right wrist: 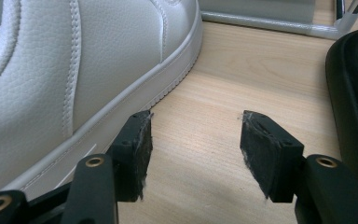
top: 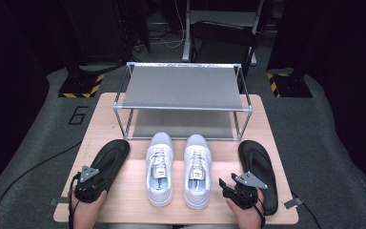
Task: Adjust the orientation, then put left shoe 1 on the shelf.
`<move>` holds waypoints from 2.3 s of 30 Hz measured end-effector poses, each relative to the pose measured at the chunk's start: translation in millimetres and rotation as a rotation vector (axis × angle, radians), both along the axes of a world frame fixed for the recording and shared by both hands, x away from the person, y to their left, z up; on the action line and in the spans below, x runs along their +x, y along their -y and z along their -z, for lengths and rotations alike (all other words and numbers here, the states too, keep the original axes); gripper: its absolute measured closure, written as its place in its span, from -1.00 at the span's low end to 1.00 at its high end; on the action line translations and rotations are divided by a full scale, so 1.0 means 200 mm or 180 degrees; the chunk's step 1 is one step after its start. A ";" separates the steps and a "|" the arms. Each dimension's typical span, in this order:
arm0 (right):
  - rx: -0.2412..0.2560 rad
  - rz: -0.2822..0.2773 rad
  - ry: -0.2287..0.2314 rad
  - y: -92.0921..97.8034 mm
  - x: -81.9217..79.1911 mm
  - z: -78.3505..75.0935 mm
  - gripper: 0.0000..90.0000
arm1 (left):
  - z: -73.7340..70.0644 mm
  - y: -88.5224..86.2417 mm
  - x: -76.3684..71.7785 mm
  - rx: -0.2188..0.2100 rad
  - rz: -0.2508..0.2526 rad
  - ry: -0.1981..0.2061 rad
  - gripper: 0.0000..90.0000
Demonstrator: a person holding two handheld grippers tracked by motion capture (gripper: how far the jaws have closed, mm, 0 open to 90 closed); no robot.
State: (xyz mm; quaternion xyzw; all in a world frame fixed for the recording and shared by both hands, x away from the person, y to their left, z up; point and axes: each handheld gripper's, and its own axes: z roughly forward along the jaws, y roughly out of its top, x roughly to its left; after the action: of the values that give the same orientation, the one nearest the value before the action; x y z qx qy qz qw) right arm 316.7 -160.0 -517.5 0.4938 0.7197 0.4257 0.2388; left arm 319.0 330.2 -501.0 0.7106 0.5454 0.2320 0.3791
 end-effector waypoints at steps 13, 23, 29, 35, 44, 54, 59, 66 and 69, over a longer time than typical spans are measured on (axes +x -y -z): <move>0.0031 0.0020 0.0001 0.00 0.00 0.00 -0.04 | -0.04 0.05 -0.03 0.0049 0.0079 0.0071 0.86; 0.0049 0.0020 0.0013 0.00 0.00 0.00 -0.04 | -0.10 0.08 -0.03 0.0033 0.0132 0.0115 0.86; 0.0054 0.0009 0.0001 0.00 0.00 0.00 -0.04 | -0.14 0.11 -0.03 0.0026 0.0208 0.0139 0.86; 0.0052 0.0006 0.0003 0.00 0.00 0.00 -0.04 | -0.20 0.16 0.01 -0.0031 0.0275 0.0197 0.86; 0.0074 0.0018 0.0017 0.00 0.00 0.00 -0.04 | -0.23 0.23 0.11 -0.0060 0.0327 0.0215 0.86; 0.0096 0.0030 0.0011 0.01 0.00 -0.01 -0.04 | -0.26 0.33 0.24 -0.0073 0.0352 0.0262 0.86; 0.0079 0.0002 0.0026 0.01 0.00 -0.01 -0.04 | -0.27 0.37 0.30 -0.0084 0.0342 0.0330 0.86; 0.0102 0.0012 0.0031 0.02 0.00 -0.01 -0.03 | -0.27 0.40 0.38 -0.0069 0.0345 0.0308 0.86; 0.0105 0.0011 0.0033 0.02 0.00 -0.01 -0.03 | -0.27 0.41 0.41 -0.0052 0.0361 0.0301 0.86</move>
State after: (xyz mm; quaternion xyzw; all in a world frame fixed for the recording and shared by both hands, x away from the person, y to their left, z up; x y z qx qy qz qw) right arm 317.3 -163.4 -516.2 0.4967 0.7104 0.4397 0.2351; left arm 400.2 247.4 -446.9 0.7255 0.4876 0.2391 0.4228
